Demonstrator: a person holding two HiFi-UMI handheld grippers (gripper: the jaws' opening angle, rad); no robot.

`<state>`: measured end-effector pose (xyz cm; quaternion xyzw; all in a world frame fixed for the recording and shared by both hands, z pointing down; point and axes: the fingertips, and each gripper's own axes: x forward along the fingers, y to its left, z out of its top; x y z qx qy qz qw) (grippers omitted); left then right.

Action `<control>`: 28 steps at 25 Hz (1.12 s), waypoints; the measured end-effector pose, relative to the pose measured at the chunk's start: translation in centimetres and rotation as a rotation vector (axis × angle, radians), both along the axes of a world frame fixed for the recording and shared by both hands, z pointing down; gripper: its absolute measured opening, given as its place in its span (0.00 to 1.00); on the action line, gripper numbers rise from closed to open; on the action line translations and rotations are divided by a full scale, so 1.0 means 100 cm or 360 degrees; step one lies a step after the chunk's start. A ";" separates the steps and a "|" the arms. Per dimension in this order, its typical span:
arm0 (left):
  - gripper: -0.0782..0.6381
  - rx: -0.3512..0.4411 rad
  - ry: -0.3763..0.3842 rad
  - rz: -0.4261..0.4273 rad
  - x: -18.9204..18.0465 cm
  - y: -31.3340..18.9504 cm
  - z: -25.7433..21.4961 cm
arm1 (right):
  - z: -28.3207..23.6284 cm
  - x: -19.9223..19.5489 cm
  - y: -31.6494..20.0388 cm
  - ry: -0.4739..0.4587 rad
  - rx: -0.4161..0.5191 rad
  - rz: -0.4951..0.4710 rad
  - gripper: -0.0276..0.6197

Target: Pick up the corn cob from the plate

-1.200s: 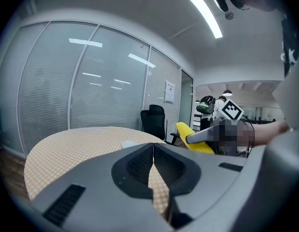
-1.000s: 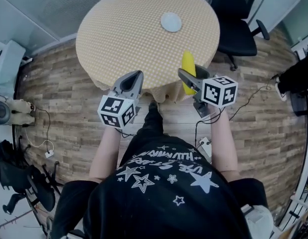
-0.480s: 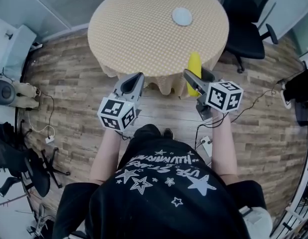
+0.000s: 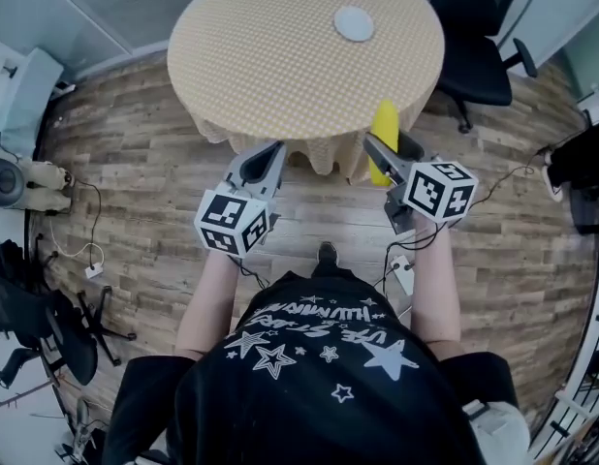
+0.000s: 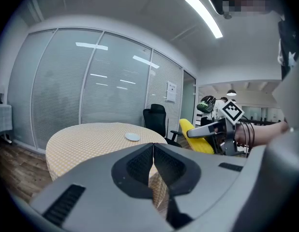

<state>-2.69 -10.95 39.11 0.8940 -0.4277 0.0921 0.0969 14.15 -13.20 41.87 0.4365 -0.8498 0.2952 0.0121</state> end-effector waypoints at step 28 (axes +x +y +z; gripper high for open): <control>0.12 0.0074 0.0055 0.0182 -0.067 0.159 -0.024 | -0.033 -0.070 0.180 0.0043 0.0081 0.0136 0.44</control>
